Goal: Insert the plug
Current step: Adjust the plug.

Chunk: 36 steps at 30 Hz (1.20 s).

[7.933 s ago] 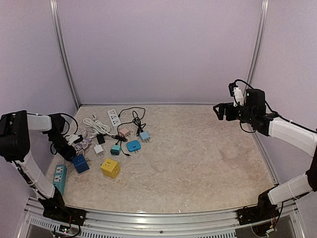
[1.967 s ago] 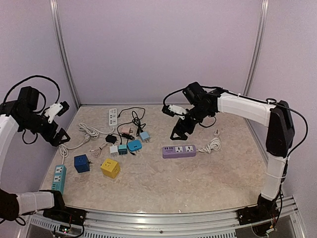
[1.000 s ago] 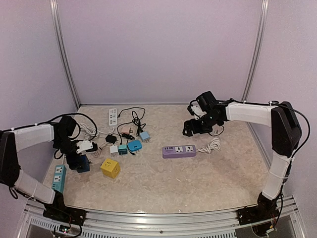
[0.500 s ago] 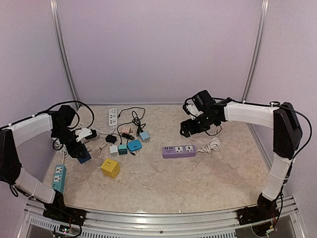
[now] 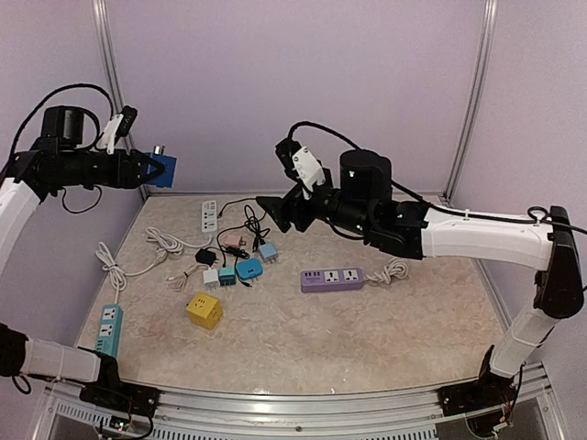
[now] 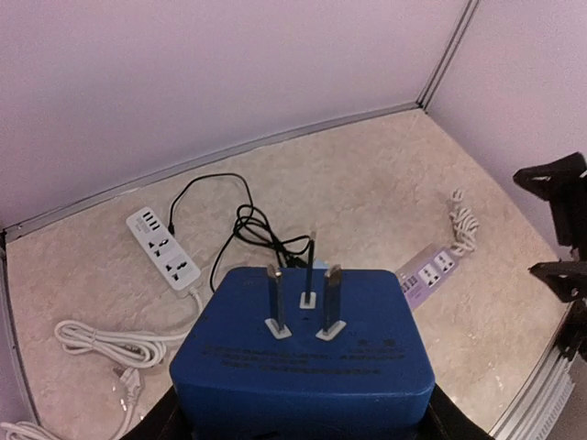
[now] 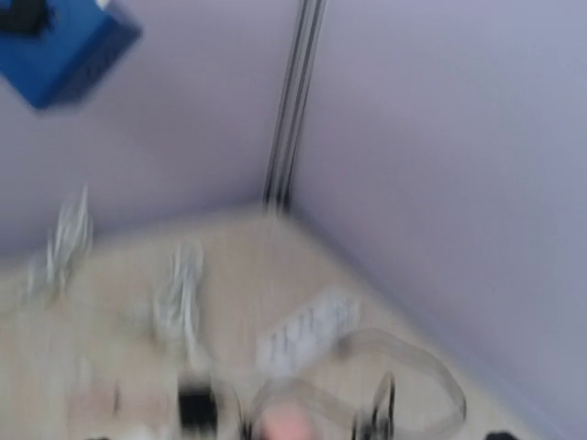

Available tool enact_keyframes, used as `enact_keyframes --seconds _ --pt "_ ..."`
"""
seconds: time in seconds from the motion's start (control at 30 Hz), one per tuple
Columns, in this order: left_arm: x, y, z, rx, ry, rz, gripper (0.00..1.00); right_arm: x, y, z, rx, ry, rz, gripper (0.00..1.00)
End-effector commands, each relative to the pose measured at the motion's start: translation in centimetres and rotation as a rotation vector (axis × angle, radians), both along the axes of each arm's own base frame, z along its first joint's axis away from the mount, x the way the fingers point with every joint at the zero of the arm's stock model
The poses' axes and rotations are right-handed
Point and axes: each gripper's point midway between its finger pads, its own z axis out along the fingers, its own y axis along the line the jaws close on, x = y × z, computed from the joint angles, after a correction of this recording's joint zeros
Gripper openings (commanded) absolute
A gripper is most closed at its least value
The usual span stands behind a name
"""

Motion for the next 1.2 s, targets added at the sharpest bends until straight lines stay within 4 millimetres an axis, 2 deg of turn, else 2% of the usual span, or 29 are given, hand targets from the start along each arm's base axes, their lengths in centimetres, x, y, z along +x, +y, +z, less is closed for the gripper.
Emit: enact_keyframes --seconds 0.0,0.07,0.1,0.2,0.23,0.33,0.47,0.57,0.73,1.0,1.17 --pt "0.3 -3.2 5.6 -0.399 0.068 -0.029 0.00 0.2 3.3 5.9 0.343 -0.050 0.004 0.88" --pt "0.9 -3.3 7.0 -0.451 0.057 -0.010 0.00 0.2 5.1 7.3 0.466 0.009 -0.005 0.88" --pt "1.4 -3.1 7.7 -0.469 0.041 0.006 0.00 -0.2 6.0 8.6 0.529 0.011 0.001 0.88" --pt "2.4 -3.4 9.8 -0.539 0.021 0.021 0.00 -1.8 8.1 10.7 0.672 -0.050 -0.007 0.88" --pt "2.5 -3.8 10.3 -0.561 0.023 0.010 0.00 -2.2 8.6 11.3 0.699 -0.084 -0.020 0.88" --pt "1.8 -5.8 11.5 -0.558 0.020 -0.049 0.00 -2.3 10.1 11.6 0.730 -0.131 -0.082 0.89" --pt "0.7 -8.1 11.4 -0.548 0.035 -0.115 0.00 -2.2 11.6 10.8 0.753 -0.131 -0.101 0.88" --pt "0.6 -8.5 10.8 -0.545 0.048 -0.123 0.00 -2.7 12.3 11.0 0.743 -0.164 -0.105 0.88" --pt "0.6 -9.3 10.2 -0.537 0.058 -0.141 0.00 -1.6 11.3 12.2 0.790 -0.186 -0.207 0.88" --pt "0.0 -11.1 11.0 -0.526 0.041 -0.223 0.00 -0.4 13.1 11.6 0.717 -0.270 -0.274 0.89" --pt "-0.2 -12.1 9.5 -0.491 0.065 -0.243 0.00 0.0 12.9 12.0 0.712 -0.316 -0.310 0.86"
